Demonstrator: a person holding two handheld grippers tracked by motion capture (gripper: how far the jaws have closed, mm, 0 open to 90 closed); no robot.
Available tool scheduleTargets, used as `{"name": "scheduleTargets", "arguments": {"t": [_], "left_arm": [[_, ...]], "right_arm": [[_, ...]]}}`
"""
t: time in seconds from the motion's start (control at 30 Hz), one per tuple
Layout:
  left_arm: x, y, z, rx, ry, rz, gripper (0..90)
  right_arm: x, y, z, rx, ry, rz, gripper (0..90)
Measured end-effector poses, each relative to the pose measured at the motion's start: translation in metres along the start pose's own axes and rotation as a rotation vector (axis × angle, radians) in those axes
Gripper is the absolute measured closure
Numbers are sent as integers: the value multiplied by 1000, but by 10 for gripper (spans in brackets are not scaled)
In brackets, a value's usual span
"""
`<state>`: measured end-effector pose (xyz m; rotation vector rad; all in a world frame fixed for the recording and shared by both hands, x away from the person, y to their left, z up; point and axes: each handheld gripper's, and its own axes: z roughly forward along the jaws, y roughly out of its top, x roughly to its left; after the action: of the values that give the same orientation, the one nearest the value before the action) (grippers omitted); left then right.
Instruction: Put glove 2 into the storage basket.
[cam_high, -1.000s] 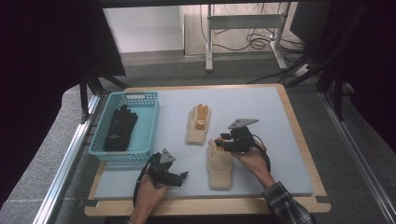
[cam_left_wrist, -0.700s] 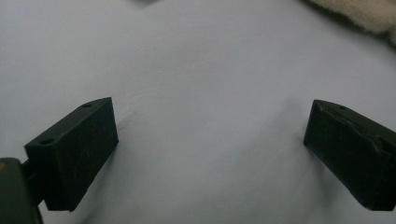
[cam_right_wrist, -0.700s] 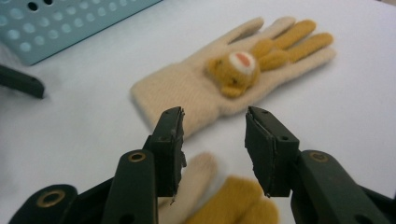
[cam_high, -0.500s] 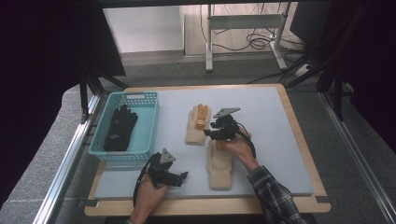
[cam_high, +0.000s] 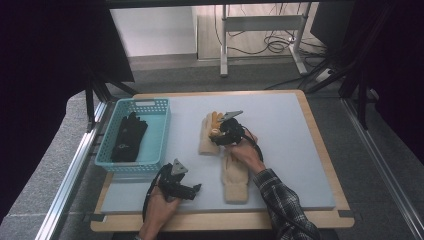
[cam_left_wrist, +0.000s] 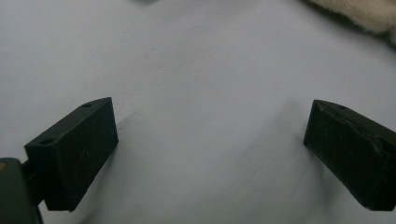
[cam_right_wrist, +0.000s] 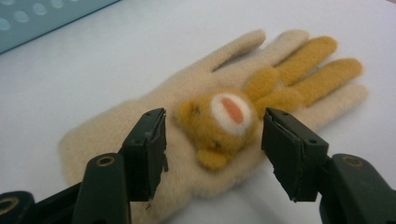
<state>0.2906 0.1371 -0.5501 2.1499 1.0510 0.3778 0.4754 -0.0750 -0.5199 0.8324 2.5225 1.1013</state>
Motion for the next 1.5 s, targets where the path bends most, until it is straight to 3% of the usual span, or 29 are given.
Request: {"name": "scheduleTargets", "arguments": {"t": [0.2,0.23,0.33,0.43,0.6,0.77,1.0,1.5], "left_arm": [[0,0,0,0,0,1,31],[0,0,0,0,0,1,31],[0,0,0,0,0,1,31],[0,0,0,0,0,1,32],[0,0,0,0,0,1,31],[0,0,0,3,0,6,31],[0,0,0,-1,1,1,31],[0,0,0,5,1,7,31]], "right_arm": [[0,4,11,16,-17,-14,408],[1,4,17,44,-36,-33,458],[1,4,18,41,-39,-26,537],[1,4,16,45,-40,-23,563],[5,8,8,63,-48,-37,598],[7,12,-2,37,-26,-23,599],[14,20,-23,6,-2,-50,598],[21,23,-62,-17,68,-53,597]]}}
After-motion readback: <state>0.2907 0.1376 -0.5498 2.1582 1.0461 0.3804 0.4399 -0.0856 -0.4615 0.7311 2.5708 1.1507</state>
